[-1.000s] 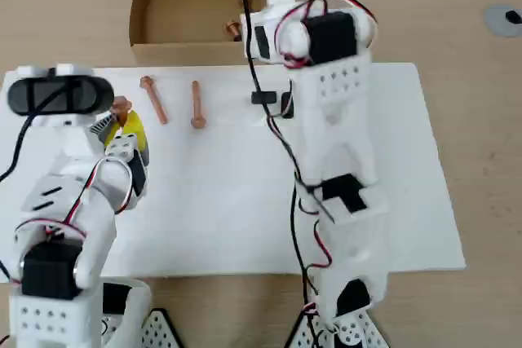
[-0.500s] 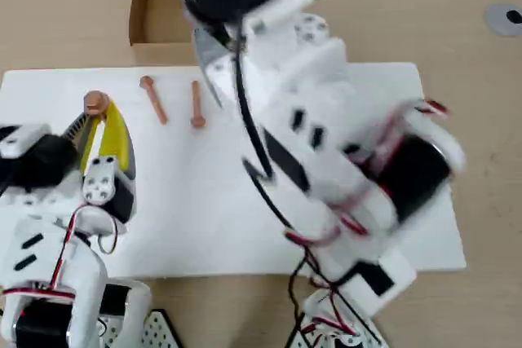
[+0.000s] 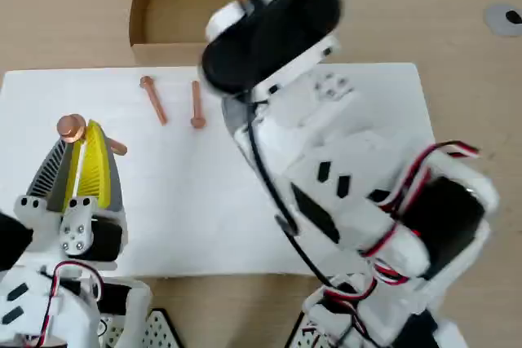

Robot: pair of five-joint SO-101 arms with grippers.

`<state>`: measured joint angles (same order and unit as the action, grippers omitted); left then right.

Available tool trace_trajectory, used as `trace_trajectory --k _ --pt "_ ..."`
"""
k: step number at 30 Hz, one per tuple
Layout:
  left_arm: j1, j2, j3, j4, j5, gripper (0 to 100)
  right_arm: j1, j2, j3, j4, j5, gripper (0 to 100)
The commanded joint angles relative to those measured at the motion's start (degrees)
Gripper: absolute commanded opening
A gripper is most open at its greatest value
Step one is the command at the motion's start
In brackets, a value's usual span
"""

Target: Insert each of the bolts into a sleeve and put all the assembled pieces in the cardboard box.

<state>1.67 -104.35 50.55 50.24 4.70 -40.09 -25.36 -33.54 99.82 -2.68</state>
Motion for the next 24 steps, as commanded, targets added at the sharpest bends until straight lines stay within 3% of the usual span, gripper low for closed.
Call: trace_trajectory --k 1,7,15,24 --pt "0.79 -0.13 -0.44 -1.58 0.26 1 -0.22 -10.15 20.18 -6.95 0.62 1.0" --pt "0.79 -0.13 -0.97 -0.26 0.26 1 -0.57 -27.21 54.55 -26.99 0.97 1.0" --pt "0.79 -0.13 -0.97 1.85 0.53 1 -2.59 -45.41 92.62 -64.70 10.20 1.0" --pt "1.41 -0.13 -0.88 1.85 0.35 1 -12.35 -52.18 106.86 -78.68 9.58 0.9"
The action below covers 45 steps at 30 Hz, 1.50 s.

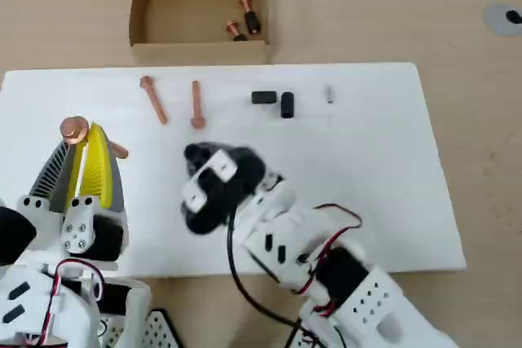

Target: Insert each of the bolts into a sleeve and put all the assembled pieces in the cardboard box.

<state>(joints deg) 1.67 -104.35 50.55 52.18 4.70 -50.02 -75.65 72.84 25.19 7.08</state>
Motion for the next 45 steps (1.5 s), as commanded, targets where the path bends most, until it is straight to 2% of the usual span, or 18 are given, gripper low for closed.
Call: trace_trajectory --k 1,8,13,23,41,45 --pt "2.81 -0.13 -0.97 -0.09 0.26 1 -3.03 -1.89 0.48 -4.48 -1.23 0.9" --pt "13.10 0.04 -0.88 -0.35 0.00 1 -5.93 -2.33 0.13 -8.18 -5.80 0.9" --pt "13.54 0.04 -0.88 -0.53 -5.63 1 -8.40 -2.33 0.13 -10.46 -5.80 0.9" --pt "13.27 0.04 -0.44 -8.53 -7.74 1 -9.71 -2.33 0.22 -10.73 -8.09 0.9" --pt "13.63 0.13 -0.53 -3.43 -4.66 1 -9.54 -2.33 0.31 -10.73 -8.09 0.9" --pt "16.79 0.13 -0.44 -0.09 -4.66 1 -9.54 -2.33 0.31 -10.73 -8.00 0.9"
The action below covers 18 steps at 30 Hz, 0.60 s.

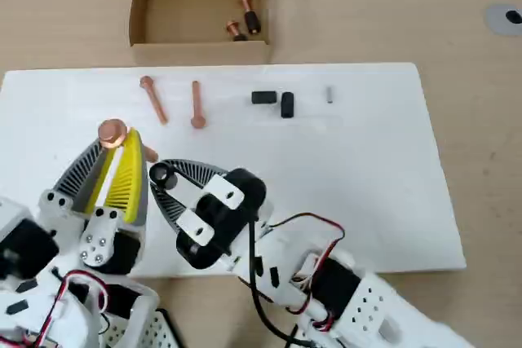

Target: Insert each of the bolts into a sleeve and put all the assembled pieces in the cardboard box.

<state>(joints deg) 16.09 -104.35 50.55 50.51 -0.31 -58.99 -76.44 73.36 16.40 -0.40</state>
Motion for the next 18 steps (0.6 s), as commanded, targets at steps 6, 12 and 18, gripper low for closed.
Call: trace_trajectory --k 6,12,18 --pt "3.16 0.04 -0.70 3.87 0.35 0 -0.57 -1.54 -0.22 -1.93 -0.35 0.9" --pt "3.08 0.04 -0.97 3.87 0.09 0 -0.57 -1.54 -0.22 -1.93 -0.35 0.9" --pt "3.08 0.04 -2.20 6.24 0.00 0 -0.48 -1.54 -0.04 -1.93 -0.35 0.9"
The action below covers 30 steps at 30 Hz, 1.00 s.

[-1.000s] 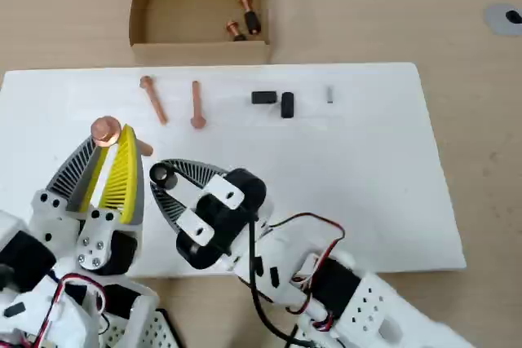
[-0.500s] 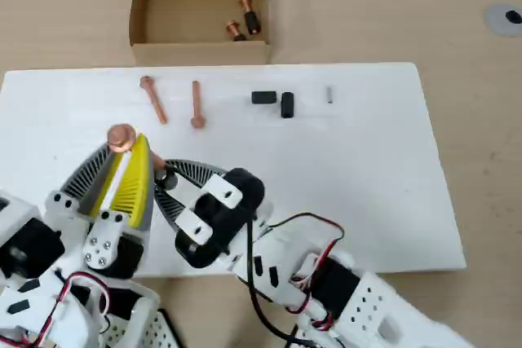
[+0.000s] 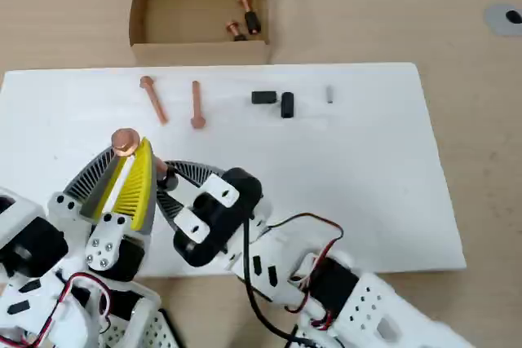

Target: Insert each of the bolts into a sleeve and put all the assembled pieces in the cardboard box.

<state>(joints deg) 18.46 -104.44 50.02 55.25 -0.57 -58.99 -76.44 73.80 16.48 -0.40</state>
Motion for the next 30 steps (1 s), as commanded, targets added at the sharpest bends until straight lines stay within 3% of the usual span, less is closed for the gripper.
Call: trace_trajectory --k 1,30 --pt "0.70 0.13 -2.02 1.93 0.26 0 -0.48 -1.54 -0.48 -2.02 -0.35 0.9" --pt "0.97 0.31 -3.52 2.81 -2.37 1 1.19 -1.27 -0.22 -2.11 -0.26 0.9"
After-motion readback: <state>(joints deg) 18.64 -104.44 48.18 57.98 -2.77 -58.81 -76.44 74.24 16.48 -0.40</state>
